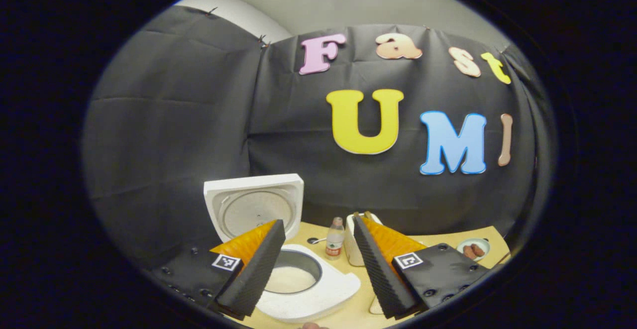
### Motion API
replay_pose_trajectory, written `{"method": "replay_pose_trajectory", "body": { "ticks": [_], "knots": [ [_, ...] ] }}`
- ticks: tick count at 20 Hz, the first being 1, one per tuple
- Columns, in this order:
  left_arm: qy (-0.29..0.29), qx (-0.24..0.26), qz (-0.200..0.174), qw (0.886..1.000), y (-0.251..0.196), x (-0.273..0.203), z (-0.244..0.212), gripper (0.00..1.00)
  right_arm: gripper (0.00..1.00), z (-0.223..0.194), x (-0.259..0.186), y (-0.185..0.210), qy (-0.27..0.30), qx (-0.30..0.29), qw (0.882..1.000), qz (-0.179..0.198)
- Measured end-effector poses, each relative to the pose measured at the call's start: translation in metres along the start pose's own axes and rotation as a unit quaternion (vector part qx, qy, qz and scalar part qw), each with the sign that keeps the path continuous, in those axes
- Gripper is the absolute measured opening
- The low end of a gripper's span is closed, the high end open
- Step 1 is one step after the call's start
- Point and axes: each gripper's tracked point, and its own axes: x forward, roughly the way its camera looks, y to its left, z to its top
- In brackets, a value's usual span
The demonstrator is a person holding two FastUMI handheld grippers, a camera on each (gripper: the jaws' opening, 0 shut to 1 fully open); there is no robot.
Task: Close the left gripper, press the button to open the rice cooker; take a wooden spoon from the chopstick holder with the right hand, scoop a spoonful of rice and pour it into the rice cooker, then put the wooden spoon back into the chopstick holder.
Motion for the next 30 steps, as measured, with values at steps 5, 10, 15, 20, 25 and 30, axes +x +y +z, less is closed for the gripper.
{"method": "replay_pose_trajectory", "body": {
  "ticks": [5,10,15,20,25,30],
  "knots": [
    [-0.034,-0.007,-0.052,0.998,-0.052,-0.054,0.012,0.98,0.95,-0.028,0.008,-0.015,0.026,0.018,0.999,-0.005],
    [-0.033,-0.006,-0.08,0.996,-0.084,-0.076,0.002,0.96,0.95,-0.083,0.031,-0.037,0.085,0.02,0.996,-0.017],
    [-0.011,-0.002,-0.09,0.996,-0.1,-0.078,-0.015,0.96,0.95,-0.146,0.063,-0.049,0.149,0.074,0.986,-0.029],
    [0.006,-0.001,-0.087,0.996,-0.103,-0.069,-0.025,0.99,0.94,-0.204,0.094,-0.054,0.206,0.119,0.971,-0.039],
    [0.023,-0.007,-0.089,0.996,-0.108,-0.059,-0.036,0.96,0.97,-0.246,0.119,-0.05,0.245,0.178,0.952,-0.046],
    [0.035,-0.011,-0.085,0.996,-0.103,-0.051,-0.043,0.96,0.72,-0.239,0.133,-0.043,0.234,0.165,0.958,-0.021]
  ]
}}
